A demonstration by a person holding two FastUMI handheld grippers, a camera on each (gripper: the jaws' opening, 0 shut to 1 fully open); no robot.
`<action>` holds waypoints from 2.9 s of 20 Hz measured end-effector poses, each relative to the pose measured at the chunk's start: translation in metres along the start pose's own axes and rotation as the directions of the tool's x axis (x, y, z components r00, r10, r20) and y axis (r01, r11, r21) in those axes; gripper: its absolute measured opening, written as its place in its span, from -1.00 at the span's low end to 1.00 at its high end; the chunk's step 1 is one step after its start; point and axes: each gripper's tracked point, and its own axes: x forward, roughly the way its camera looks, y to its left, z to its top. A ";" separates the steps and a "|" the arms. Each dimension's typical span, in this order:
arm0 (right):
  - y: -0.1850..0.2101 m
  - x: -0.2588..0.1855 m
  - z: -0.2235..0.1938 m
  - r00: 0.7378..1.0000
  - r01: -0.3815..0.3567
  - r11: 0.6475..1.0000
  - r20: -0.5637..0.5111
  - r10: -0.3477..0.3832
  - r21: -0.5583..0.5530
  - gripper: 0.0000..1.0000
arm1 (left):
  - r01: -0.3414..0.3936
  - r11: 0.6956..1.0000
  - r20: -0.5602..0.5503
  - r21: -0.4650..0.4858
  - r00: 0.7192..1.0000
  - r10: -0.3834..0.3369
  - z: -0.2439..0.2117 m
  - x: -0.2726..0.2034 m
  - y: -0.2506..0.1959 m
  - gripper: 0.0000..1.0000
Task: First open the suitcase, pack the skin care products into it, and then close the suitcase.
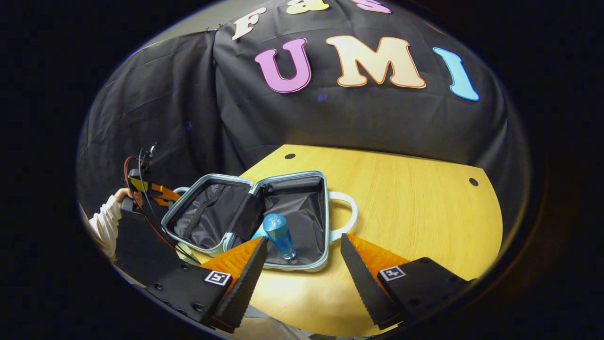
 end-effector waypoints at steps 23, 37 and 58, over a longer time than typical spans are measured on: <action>-0.134 -0.090 -0.013 0.983 0.119 0.977 0.119 -0.141 0.177 0.95 | 0.178 0.886 -0.134 0.428 0.982 -0.132 -0.091 -0.067 -0.316 -0.78; -0.180 -0.122 -0.004 0.972 0.173 0.974 0.135 -0.192 0.143 0.96 | 0.256 0.836 -0.300 0.484 0.947 -0.117 -0.204 0.009 -0.414 -0.36; -0.184 -0.156 0.069 0.921 0.238 0.965 0.289 -0.259 0.107 0.95 | 0.327 0.665 -0.235 0.672 0.945 -0.227 -0.292 -0.050 -0.432 0.94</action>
